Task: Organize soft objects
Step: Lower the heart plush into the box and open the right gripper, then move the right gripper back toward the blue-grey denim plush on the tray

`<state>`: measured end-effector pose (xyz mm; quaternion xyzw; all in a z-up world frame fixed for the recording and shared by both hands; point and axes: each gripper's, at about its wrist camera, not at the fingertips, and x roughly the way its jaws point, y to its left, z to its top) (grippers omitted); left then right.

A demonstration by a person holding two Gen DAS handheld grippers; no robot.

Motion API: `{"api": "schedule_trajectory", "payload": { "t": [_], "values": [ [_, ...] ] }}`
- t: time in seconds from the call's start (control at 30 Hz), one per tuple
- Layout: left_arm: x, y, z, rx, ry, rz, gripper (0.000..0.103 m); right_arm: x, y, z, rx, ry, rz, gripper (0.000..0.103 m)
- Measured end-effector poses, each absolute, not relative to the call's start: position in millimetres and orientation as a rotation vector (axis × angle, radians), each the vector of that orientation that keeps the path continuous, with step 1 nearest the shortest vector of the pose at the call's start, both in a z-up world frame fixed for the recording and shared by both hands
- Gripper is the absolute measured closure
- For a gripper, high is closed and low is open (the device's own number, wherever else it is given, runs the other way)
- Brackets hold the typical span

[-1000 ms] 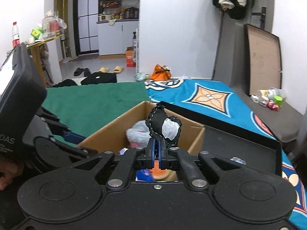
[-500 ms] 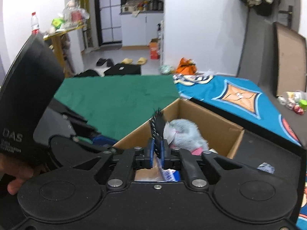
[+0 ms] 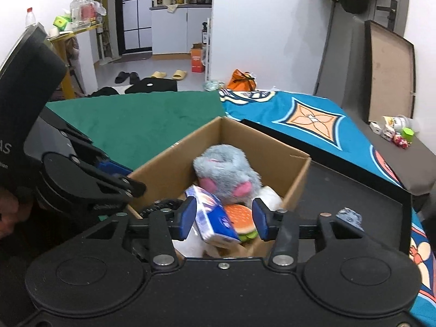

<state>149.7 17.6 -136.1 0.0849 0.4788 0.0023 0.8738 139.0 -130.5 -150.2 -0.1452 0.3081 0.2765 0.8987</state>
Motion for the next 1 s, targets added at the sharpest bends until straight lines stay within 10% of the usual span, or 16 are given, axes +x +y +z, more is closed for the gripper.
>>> {"api": "schedule_trajectory", "payload": {
  "t": [0.5, 1.0],
  "values": [
    [148, 7, -135, 0.264, 0.980, 0.060, 0.062, 162, -182, -149, -0.267, 0.593, 0.494, 0.005],
    [151, -2, -136, 0.328, 0.994, 0.105, 0.054, 192, -232, -163, -0.197, 0.576, 0.405, 0.000]
  ]
}}
